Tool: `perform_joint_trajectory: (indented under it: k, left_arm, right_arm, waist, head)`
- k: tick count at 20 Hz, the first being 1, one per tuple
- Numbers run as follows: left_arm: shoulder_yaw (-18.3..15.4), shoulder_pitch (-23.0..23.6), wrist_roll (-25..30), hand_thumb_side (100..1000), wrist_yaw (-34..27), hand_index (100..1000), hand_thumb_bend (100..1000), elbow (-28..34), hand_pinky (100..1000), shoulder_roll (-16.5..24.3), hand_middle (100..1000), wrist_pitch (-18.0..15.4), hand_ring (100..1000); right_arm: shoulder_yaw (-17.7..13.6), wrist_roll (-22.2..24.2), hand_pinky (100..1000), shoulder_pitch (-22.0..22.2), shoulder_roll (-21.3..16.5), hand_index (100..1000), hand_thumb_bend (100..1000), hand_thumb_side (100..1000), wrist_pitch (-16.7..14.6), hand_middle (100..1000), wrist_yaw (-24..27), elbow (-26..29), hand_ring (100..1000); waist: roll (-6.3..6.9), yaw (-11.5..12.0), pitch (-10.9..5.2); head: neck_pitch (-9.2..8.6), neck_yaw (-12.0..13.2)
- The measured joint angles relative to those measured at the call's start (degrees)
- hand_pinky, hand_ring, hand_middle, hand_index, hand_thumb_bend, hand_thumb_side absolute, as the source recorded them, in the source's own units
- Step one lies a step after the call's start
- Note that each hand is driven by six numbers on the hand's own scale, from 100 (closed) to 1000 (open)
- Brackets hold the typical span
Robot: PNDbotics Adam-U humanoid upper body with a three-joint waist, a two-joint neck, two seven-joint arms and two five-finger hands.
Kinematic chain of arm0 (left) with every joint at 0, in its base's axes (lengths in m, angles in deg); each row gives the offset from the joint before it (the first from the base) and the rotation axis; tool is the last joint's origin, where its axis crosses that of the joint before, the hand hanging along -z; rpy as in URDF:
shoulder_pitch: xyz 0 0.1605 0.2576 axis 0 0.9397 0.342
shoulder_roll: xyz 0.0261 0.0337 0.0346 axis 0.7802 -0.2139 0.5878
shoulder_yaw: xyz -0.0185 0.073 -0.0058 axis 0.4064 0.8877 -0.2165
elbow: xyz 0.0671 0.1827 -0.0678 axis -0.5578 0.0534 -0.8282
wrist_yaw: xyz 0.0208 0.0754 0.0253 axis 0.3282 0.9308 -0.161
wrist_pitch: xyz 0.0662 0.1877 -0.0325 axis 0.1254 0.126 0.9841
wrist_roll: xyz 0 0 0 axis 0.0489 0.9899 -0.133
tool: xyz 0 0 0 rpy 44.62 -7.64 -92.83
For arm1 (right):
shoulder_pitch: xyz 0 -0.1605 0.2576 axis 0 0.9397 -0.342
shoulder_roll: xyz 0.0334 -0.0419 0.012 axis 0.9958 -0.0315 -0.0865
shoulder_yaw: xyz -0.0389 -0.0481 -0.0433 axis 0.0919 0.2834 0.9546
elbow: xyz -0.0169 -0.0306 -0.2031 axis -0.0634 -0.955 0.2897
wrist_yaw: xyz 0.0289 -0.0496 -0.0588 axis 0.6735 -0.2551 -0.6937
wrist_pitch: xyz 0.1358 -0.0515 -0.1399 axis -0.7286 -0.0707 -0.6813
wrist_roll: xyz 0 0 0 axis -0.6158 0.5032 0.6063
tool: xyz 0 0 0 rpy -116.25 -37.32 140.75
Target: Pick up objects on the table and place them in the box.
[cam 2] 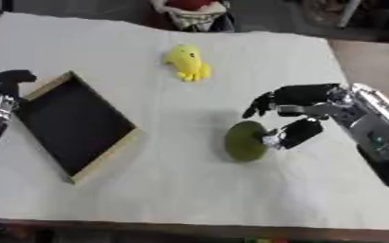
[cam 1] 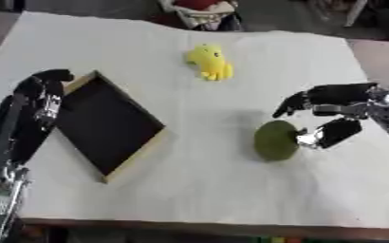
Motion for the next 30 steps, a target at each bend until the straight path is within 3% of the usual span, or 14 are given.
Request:
perform_joint_trajectory:
  k: [9,13,14,16,20,24,27,30]
  left_arm:
    - [0.0,0.0,0.06,732,0.0,787,100,-0.17,529,0.0,697,-0.06,881]
    - [0.01,0.0,0.09,731,0.0,787,100,-0.17,529,0.0,697,-0.08,881]
    - [0.01,0.0,0.09,732,0.0,787,100,-0.17,529,0.0,697,-0.08,881]
    - [0.01,0.0,0.1,732,0.0,787,100,-0.17,529,0.0,697,-0.09,881]
    - [0.01,0.0,0.11,731,0.0,787,100,-0.17,529,0.0,696,-0.09,882]
    - [0.01,0.0,0.11,730,0.0,787,100,-0.17,529,0.0,696,-0.09,882]
    - [0.01,0.0,0.11,730,0.0,787,100,-0.17,529,0.0,696,-0.09,882]
    - [0.01,0.0,0.11,730,0.0,787,100,-0.17,529,0.0,696,-0.09,882]
  right_arm:
    - [0.18,-2.58,852,0.45,1.39,900,100,608,-2.56,808,-5.81,-1.05,769]
    - [0.15,-3.87,842,0.45,2.2,878,100,512,-2.98,763,-8.17,-1.51,729]
    - [0.14,-4.36,835,0.45,2.44,857,100,446,-3.02,735,-8.93,-1.71,700]
    - [0.09,-5.71,826,0.46,2.85,828,100,448,-2.93,702,-10.53,-2.05,672]
    - [-0.44,-10.35,783,0.97,3.7,677,100,420,-1.93,584,-13.41,-2.82,584]
    - [-0.94,-17.96,764,1.46,4.18,514,100,355,-0.12,566,-14.88,-3.8,572]
    - [-1.38,-23.97,746,1.47,4.5,442,100,273,1.02,541,-14.48,-4.21,546]
    - [-2.35,-27.94,732,1.48,4.5,404,100,215,2.56,520,-10.73,-4.28,521]
  waist:
    - [0.05,0.03,0.0]
    - [0.09,0.02,0.0]
    - [0.09,0.02,-0.01]
    - [0.1,0.02,-0.03]
    - [0.17,0.02,-0.12]
    - [0.35,0.02,-0.12]
    - [0.39,0.02,-0.12]
    - [0.46,0.01,-0.12]
  head:
    - [0.0,-0.05]
    - [0.0,-0.11]
    - [0.0,-0.13]
    - [0.0,-0.18]
    - [0.0,-0.21]
    - [0.0,-0.21]
    - [0.0,-0.2]
    - [0.0,-0.16]
